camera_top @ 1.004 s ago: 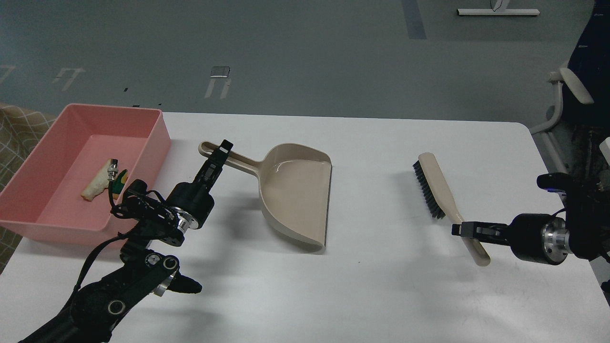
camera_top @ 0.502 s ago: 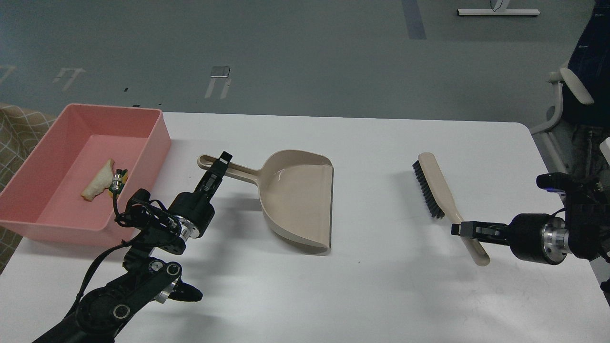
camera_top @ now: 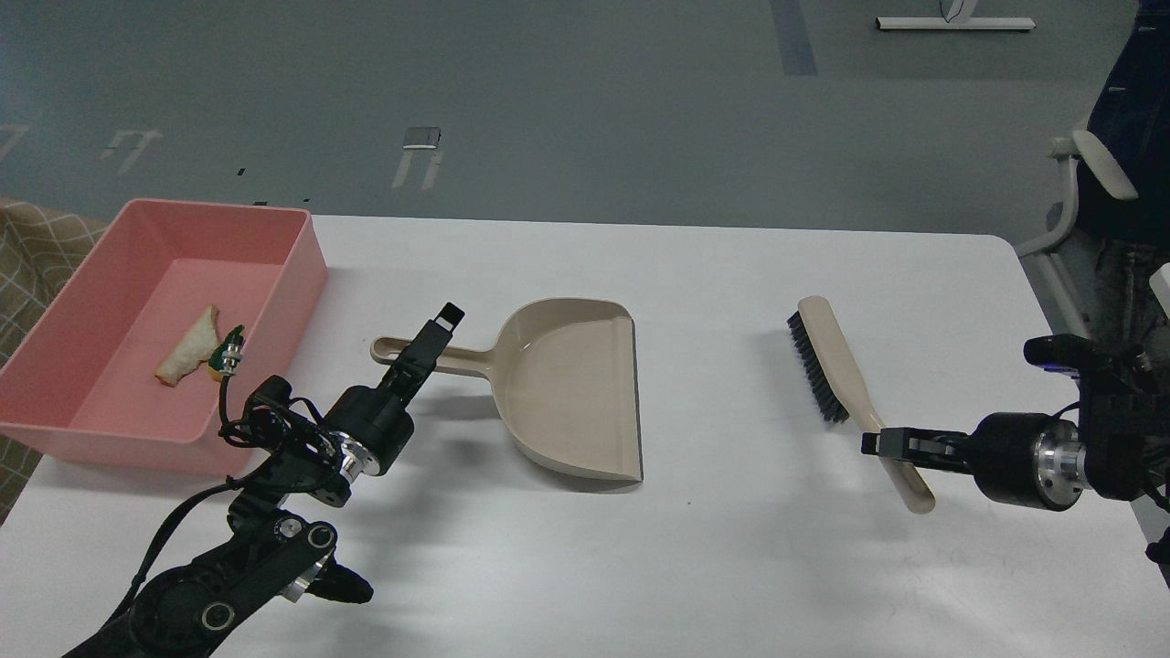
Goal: Sweep and dump garbage into bin
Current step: 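Open both grippers, releasing the dustpan and the brush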
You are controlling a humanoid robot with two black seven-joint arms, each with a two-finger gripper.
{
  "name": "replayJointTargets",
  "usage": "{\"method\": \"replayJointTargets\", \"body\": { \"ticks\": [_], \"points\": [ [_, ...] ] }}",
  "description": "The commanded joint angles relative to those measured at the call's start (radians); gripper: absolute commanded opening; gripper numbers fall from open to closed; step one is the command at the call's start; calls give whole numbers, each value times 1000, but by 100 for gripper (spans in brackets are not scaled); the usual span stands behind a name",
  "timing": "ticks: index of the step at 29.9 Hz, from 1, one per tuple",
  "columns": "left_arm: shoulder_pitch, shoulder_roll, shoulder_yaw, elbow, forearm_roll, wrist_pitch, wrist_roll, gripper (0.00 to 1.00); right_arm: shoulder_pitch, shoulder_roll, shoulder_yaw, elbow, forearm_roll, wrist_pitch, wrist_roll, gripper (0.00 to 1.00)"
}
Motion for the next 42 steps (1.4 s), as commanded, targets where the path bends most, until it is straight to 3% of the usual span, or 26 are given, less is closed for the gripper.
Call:
{"method": "replayJointTargets", "body": {
  "ticks": [1,11,14,18,21,23,25,31,35,39,42],
  "points": [
    [28,15,6,-11,0,-7,-12,98,-5,0,1,-1,13,0,0,6],
    [57,21,9,-14,0,-33,-49,98,-11,0,3,-14,87,0,-9,11],
    [68,44,7,-25,0,-51,-85,98,-13,0,3,-12,87,0,-9,25],
    [78,82,6,-69,-9,-95,-90,98,-14,-3,3,-10,87,0,-12,43],
    [95,116,4,-97,-11,-116,-96,98,-14,-11,5,-1,99,0,-15,67],
    [100,131,-1,-112,-12,-123,-98,98,-14,-12,5,2,107,0,-15,73],
    [129,162,-7,-145,-12,-140,-98,98,-14,-21,8,3,113,0,-17,92],
    [215,246,-20,-258,-12,-186,-122,98,-13,-83,23,16,119,0,-14,94],
    [296,330,-79,-364,-14,-234,-173,98,-13,-156,87,19,212,0,-6,96],
    [356,433,-209,-465,-22,-296,-188,98,-13,-199,272,-4,335,0,-2,96],
    [344,450,-322,-470,-98,-342,-188,98,-14,-180,392,-39,349,0,1,96]
  ]
}}
